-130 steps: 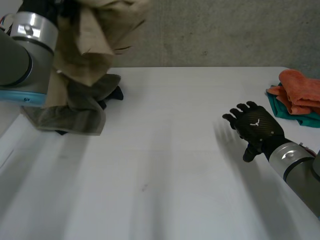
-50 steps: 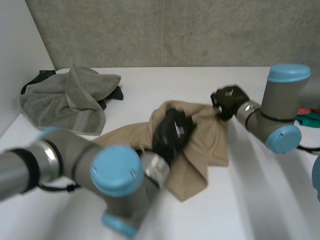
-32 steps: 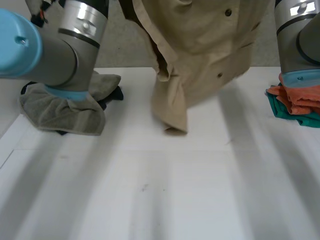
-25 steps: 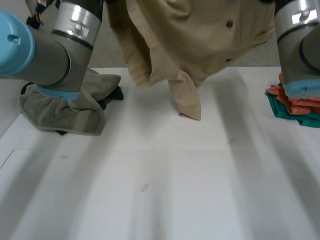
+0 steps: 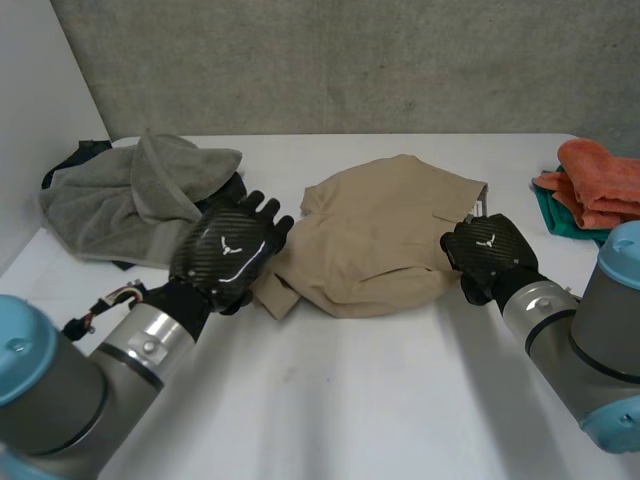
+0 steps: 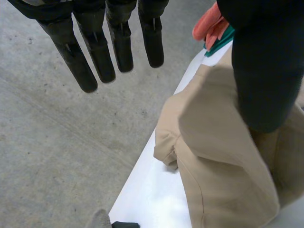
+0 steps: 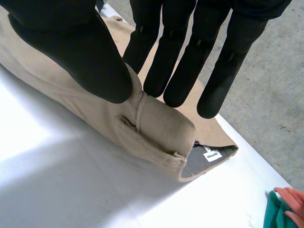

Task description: Fold the laundry.

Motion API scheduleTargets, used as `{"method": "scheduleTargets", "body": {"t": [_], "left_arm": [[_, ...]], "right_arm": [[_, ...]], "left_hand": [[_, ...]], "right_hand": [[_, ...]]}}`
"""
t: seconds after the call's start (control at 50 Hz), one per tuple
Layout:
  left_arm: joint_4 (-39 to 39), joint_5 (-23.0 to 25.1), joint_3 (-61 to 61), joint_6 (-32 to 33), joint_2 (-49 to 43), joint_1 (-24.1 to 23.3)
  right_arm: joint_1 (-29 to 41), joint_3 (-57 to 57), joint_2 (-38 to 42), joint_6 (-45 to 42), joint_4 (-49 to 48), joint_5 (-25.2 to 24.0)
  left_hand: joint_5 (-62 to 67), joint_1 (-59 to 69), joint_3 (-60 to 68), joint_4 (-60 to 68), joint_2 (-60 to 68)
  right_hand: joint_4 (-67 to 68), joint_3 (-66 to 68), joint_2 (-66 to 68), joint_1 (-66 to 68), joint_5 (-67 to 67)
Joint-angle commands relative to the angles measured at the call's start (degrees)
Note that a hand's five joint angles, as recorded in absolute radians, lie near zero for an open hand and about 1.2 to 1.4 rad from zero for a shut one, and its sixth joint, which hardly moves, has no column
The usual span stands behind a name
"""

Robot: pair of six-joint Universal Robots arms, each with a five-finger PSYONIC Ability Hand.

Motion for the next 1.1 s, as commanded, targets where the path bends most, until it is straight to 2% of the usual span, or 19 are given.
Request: {"method": "scheduleTargets", "body": {"t": [0.02, 0.1, 0.2, 0.22, 0.26, 0.3, 0.34, 0.36, 0.46, 0.62, 0.74, 0.82, 0.84, 0.88, 0.96, 1.04, 1.1], "left_arm": [[-13.21, -0.74, 0.32, -1.15, 12.26, 0.45], [-21.3, -1.44, 2.52, -7.64, 15.79, 0.45], [-25.62, -4.42, 4.63, -19.33, 16.32, 0.18], [-26.58, -6.69, 5.33, -23.53, 15.97, 0.1], [-27.12, -9.51, 5.95, -27.51, 14.92, 0.09], [-27.47, -14.35, 6.39, -31.99, 11.41, -0.34], [-27.47, -17.69, 7.09, -33.58, 8.86, -1.31], [-27.3, -20.92, 8.31, -34.37, 6.24, -2.53], [-27.65, -27.89, 12.98, -35.0, -2.74, -4.91], [-28.53, -28.25, 18.96, -36.31, -13.56, -5.8], [-32.04, -25.26, 23.0, -39.83, -18.92, -5.71], [-34.06, -25.08, 26.07, -40.45, -22.43, -5.35], [-34.15, -25.35, 27.3, -40.27, -23.57, -5.44], [-34.15, -25.7, 28.27, -40.1, -23.93, -5.44], [-34.5, -26.84, 30.12, -39.57, -21.75, -5.62], [-35.38, -26.49, 30.65, -38.78, -11.48, -5.44], [-37.48, -26.32, 30.65, -35.01, -3.3, -6.06]], "right_arm": [[0.22, 2.25, -2.77, 0.28, 0.13, 0.22], [0.22, 3.48, -3.74, 0.19, 0.13, 0.22], [0.13, 4.45, -5.49, 0.1, 0.31, 0.39], [0.22, 4.54, -5.84, 0.1, 0.31, 0.48], [0.13, 4.8, -6.72, 0.19, 0.57, 0.66], [0.13, 4.98, -7.25, 0.19, 0.66, 0.74], [0.13, 5.33, -7.78, 0.19, 0.75, 0.83], [0.13, 5.5, -7.87, 0.19, 0.75, 0.83], [0.04, 5.86, -7.95, 0.19, 0.75, 0.83], [0.22, 5.94, -7.69, 0.19, 0.75, 0.92], [0.04, 5.86, -7.69, 0.19, 0.57, 0.92], [-0.31, 5.6, -7.78, 0.19, 0.22, 0.92], [-0.57, 5.51, -7.78, 0.19, 0.31, 0.83], [-1.45, 5.07, -7.78, 0.1, 0.83, 0.75], [-2.07, 3.84, -8.22, -0.51, 2.67, 0.66], [-2.33, 0.5, -11.99, -4.46, 10.75, 0.57], [-3.38, -3.35, -15.93, -8.58, 18.72, 0.31]], "left_hand": [[-7.24, -7.93, -8.31, -7.56, -8.04], [-7.26, -7.95, -8.33, -7.58, -8.06], [-4.41, -5.11, -5.48, -4.74, -5.22], [-2.73, -3.43, -3.8, -3.06, -3.54], [-2.05, -2.74, -3.12, -2.37, -2.85], [-2.04, -2.74, -3.11, -2.37, -2.85], [-2.04, -2.74, -3.11, -2.37, -2.85], [-2.04, -2.74, -3.11, -2.37, -2.85], [-2.04, -2.74, -3.11, -2.37, -2.85], [-0.37, -1.06, -1.44, -0.69, -1.17], [2.83, 2.14, 1.76, 2.51, 2.03], [17.58, 16.89, 16.51, 17.26, 16.78], [35.12, 34.43, 34.05, 34.8, 34.32], [55.36, 54.67, 54.29, 55.04, 54.56], [55.46, 54.77, 54.39, 55.14, 54.66], [55.46, 54.77, 54.39, 55.14, 54.66], [55.46, 54.77, 54.39, 55.14, 54.66]], "right_hand": [[11.4, 11.7, 12.2, 15.85, 12.26], [11.4, 11.7, 12.2, 15.85, 12.26], [11.4, 11.7, 12.2, 15.85, 12.26], [11.4, 11.7, 12.2, 15.85, 12.26], [11.4, 11.7, 12.2, 15.85, 12.26], [11.4, 11.7, 12.2, 15.85, 12.26], [11.4, 11.7, 12.2, 15.85, 12.26], [11.4, 11.7, 12.2, 15.85, 12.26], [11.4, 11.7, 12.2, 15.85, 12.26], [11.4, 11.7, 12.2, 15.85, 12.26], [11.4, 11.7, 12.2, 15.85, 12.26], [11.4, 11.7, 12.2, 15.85, 12.26], [11.4, 11.7, 12.2, 15.85, 12.26], [11.4, 11.7, 12.2, 15.85, 12.26], [11.4, 11.7, 12.2, 15.85, 12.26], [11.4, 11.7, 12.2, 15.85, 12.26], [11.4, 11.7, 12.2, 15.85, 12.26]]}}
